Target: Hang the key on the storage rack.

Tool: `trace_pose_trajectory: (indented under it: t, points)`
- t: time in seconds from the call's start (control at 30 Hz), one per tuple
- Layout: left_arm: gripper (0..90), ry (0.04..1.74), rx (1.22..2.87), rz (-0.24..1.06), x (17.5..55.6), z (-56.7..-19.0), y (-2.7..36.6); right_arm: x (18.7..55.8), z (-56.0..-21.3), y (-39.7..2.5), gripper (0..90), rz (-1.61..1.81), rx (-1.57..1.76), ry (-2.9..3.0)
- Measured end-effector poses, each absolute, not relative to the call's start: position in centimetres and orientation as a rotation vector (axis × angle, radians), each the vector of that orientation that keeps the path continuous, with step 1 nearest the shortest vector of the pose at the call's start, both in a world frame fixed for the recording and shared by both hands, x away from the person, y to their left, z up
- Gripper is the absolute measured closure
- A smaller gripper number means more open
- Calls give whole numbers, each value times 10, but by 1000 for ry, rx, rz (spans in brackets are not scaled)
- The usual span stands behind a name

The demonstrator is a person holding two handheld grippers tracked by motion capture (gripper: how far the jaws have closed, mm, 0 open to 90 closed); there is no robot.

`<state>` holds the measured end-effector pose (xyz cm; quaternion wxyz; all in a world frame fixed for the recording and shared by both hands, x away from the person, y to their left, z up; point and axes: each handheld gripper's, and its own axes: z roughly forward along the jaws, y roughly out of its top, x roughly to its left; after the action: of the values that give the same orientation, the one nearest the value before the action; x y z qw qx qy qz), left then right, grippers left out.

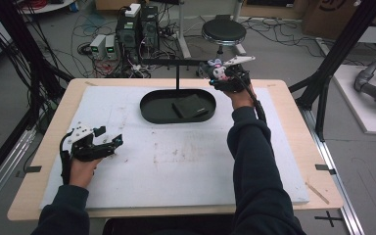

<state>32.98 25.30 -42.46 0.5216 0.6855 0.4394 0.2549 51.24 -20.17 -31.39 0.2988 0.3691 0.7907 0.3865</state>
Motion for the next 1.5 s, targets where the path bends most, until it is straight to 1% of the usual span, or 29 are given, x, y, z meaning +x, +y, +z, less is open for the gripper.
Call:
trace_pose_trajectory:
  t: [0.73,0.93,1.17,1.3,1.5]
  points:
    - [222,1059,1640,613,328,-424,255,511,-325,-195,382,881,1050,2102]
    - [222,1060,1636,615,328,-424,255,515,-335,-194,383,831,1077,2133]
    - [222,1060,1636,613,328,-425,256,520,-348,-176,379,838,1063,2168]
    - [222,1062,1635,612,328,-424,256,522,-353,-171,350,879,1099,2148]
    - [222,1062,1634,611,328,-425,257,524,-361,-171,231,891,1120,2154]
